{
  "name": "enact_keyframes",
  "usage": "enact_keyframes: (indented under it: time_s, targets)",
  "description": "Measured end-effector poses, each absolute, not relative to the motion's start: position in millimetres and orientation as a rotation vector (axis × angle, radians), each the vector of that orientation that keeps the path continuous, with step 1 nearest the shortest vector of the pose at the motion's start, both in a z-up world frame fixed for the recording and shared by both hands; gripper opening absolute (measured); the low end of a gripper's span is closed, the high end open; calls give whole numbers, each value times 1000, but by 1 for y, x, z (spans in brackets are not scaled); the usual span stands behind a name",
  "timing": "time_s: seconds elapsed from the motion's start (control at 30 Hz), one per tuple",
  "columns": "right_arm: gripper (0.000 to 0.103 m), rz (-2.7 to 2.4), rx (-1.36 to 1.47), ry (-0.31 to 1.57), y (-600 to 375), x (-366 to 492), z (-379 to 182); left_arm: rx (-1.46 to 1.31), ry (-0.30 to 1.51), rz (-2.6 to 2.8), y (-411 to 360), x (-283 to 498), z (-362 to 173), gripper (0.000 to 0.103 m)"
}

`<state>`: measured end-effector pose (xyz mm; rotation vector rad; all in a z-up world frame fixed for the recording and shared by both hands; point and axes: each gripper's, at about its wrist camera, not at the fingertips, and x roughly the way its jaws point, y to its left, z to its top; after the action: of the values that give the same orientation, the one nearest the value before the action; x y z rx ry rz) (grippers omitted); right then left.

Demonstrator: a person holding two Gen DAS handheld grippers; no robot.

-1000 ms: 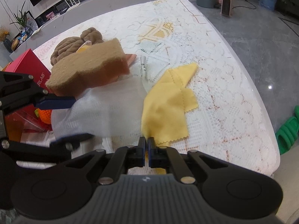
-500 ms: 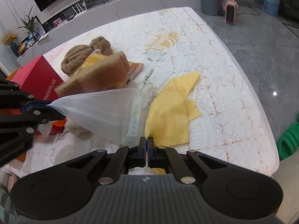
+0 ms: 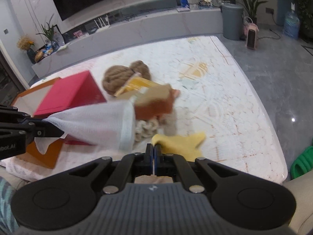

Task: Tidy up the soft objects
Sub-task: 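Grasp the white mesh bag with the left gripper while the right grasps the yellow cloth, then carry the mesh bag and yellow cloth over the orange box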

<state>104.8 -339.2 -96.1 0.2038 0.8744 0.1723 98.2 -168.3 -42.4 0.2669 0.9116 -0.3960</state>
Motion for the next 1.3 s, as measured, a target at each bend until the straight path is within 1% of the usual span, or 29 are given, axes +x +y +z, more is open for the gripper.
enact_keyframes:
  time_s: [0.5, 0.93, 1.1, 1.3]
  targets:
    - [0, 315, 116, 755, -248, 73, -28, 91, 823, -190, -56, 69, -4, 2]
    - [0, 523, 4, 657, -142, 86, 20, -33, 777, -13, 34, 75, 11, 2]
    - [0, 586, -35, 615, -102, 97, 38, -85, 780, 73, 64, 88, 12, 2]
    - [0, 596, -91, 564, -58, 118, 49, -146, 809, 103, 88, 101, -2, 2]
